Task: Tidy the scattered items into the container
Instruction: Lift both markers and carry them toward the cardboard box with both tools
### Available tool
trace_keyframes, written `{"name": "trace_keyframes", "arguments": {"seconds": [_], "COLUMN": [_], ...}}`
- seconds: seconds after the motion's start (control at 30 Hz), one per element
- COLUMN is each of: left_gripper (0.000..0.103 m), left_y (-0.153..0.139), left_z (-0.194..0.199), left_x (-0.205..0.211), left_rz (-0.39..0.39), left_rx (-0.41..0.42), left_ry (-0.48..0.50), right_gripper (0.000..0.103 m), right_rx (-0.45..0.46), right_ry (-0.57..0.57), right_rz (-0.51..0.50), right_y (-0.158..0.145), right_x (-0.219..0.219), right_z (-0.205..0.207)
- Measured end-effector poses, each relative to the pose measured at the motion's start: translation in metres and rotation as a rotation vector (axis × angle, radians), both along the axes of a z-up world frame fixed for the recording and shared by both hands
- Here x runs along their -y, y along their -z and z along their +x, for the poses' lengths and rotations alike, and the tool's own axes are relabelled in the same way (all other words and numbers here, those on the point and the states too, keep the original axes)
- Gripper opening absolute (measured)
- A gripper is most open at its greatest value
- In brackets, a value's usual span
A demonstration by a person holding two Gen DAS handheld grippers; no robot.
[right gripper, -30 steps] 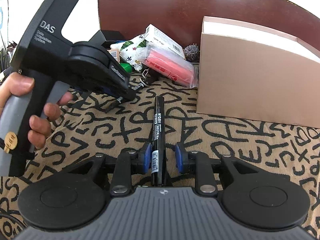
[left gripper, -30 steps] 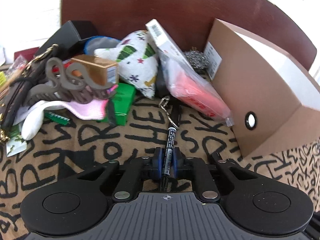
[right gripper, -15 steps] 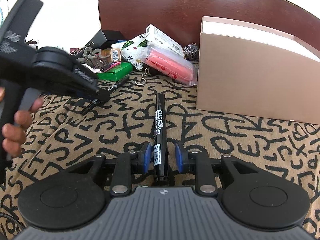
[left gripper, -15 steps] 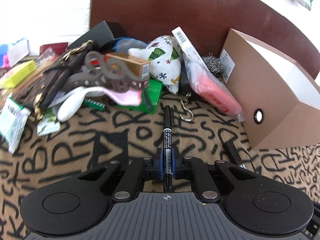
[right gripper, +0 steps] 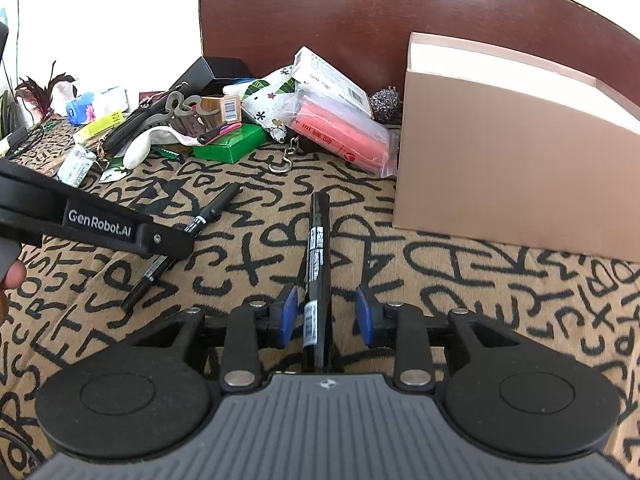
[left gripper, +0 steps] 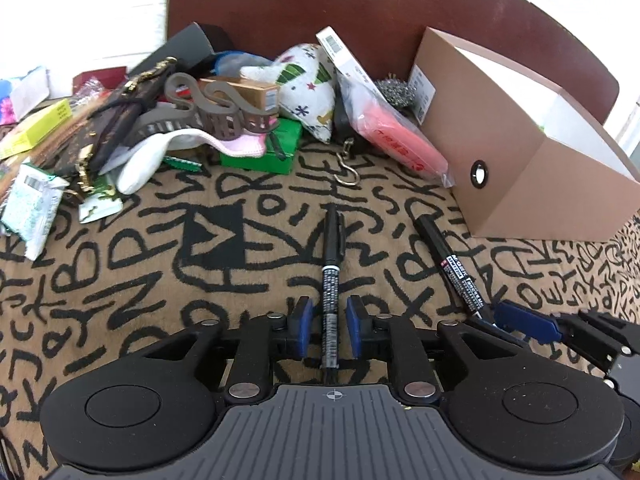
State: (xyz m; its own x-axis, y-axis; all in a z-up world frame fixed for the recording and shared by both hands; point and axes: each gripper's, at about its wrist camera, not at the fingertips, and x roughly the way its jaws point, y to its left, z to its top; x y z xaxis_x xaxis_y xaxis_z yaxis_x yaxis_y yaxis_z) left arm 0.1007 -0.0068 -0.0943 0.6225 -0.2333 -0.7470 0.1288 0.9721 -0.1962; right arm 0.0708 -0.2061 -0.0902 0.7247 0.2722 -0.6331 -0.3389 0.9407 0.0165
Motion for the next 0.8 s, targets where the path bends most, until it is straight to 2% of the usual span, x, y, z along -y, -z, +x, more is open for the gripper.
{"name": "trace_keyframes", "arguments": {"seconds": [0.07,0.1,0.13,0.17,0.23,0.27,0.37,0.43,0.47,0.5,0.67,0.8], "left_gripper": [0.034,0.028,0.022,0.020,0.021,0.032,0.031,0.018,0.010,0.005,0.005,0.005], "left_y": [0.001,0.002,0.002,0.002,0.002,0.002,0.002,0.002,0.002,0.002,-0.005,-0.015], "left_z": [0.002,0.003,0.003,0.003,0.005,0.006,0.009,0.008,0.008,0.008,0.000,-0.009], "left_x": [0.003,0.005,0.006,0.007,0.008,0.009,0.013,0.017,0.018,0.019,0.025,0.033], "left_rz": [0.010,0.019,0.030,0.039,0.049,0.052,0.070,0.092,0.098,0.097,0.070,0.073], "left_rx": [-0.010,-0.012,-0.011,-0.012,-0.018,-0.019,-0.020,-0.013,-0.013,-0.015,-0.016,0.009], "left_ry": [0.017,0.023,0.030,0.037,0.042,0.045,0.058,0.073,0.079,0.083,0.108,0.128], "right_gripper": [0.035,0.033,0.026,0.024,0.023,0.023,0.023,0.017,0.017,0.017,0.016,0.017], "right_rx": [-0.005,-0.008,-0.012,-0.015,-0.017,-0.018,-0.022,-0.024,-0.026,-0.030,-0.061,-0.045], "right_ry": [-0.009,-0.014,-0.024,-0.037,-0.053,-0.056,-0.057,-0.057,-0.055,-0.052,-0.038,-0.030], "right_rz": [-0.007,-0.010,-0.014,-0.019,-0.037,-0.043,-0.039,-0.032,-0.027,-0.020,0.079,0.124], "right_y": [0.000,0.000,-0.001,-0.001,-0.002,-0.002,-0.001,0.000,0.000,-0.001,-0.008,-0.018], "right_x": [-0.001,-0.002,-0.003,-0.005,-0.008,-0.010,-0.011,-0.011,-0.011,-0.010,0.000,0.007], "right_z": [0.004,0.005,0.007,0.008,0.010,0.011,0.015,0.015,0.015,0.014,0.007,0.000]}}
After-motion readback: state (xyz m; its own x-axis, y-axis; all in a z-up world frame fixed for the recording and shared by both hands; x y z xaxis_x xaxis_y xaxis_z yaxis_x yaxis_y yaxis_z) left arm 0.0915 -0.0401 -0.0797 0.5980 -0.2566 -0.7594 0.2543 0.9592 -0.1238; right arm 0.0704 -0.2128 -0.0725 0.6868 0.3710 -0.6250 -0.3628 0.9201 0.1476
